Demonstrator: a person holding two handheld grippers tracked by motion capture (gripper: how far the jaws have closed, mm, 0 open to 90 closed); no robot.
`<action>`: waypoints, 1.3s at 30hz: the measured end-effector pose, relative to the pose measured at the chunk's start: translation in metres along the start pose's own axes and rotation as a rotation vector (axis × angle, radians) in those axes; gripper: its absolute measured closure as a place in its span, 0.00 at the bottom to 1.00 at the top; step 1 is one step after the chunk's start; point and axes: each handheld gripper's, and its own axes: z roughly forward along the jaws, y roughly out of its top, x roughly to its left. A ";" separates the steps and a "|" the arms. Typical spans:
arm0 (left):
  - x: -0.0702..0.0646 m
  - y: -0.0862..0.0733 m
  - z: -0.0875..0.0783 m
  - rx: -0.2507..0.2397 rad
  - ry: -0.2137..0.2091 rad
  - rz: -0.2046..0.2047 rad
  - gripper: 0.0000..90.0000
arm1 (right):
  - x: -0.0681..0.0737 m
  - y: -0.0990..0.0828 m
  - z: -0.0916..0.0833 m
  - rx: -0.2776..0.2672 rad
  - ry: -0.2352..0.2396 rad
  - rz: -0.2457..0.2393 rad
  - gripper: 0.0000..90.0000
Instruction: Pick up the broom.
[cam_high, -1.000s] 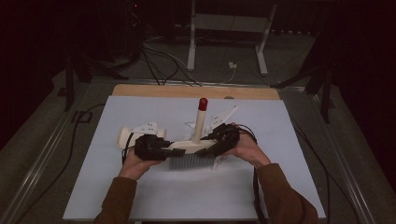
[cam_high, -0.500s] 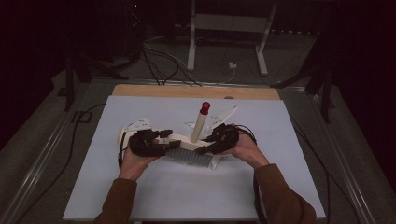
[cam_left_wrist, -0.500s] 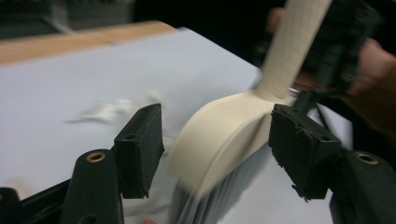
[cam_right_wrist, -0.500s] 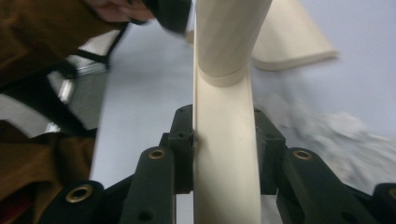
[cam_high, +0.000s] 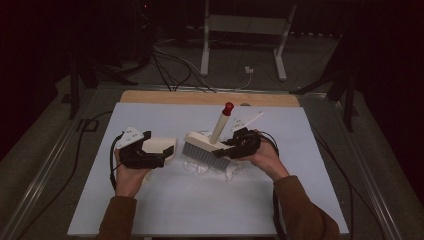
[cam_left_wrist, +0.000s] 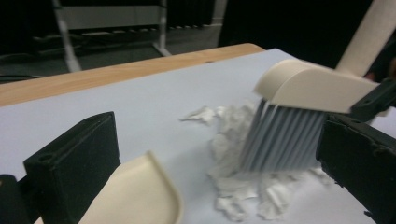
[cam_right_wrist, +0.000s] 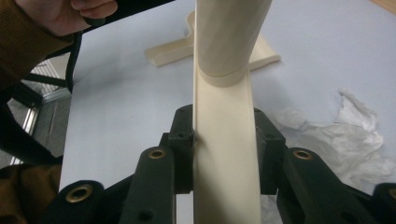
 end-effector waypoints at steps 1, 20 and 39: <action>0.001 -0.002 -0.003 -0.006 0.014 0.002 0.00 | 0.000 0.000 0.000 -0.003 -0.006 0.001 0.76; 0.024 -0.036 -0.045 -0.045 0.159 -0.038 0.00 | 0.005 0.003 -0.007 -0.044 -0.111 0.026 0.76; 0.030 -0.067 -0.056 -0.036 0.260 -0.068 0.00 | 0.011 -0.008 -0.016 -0.067 -0.261 0.115 0.76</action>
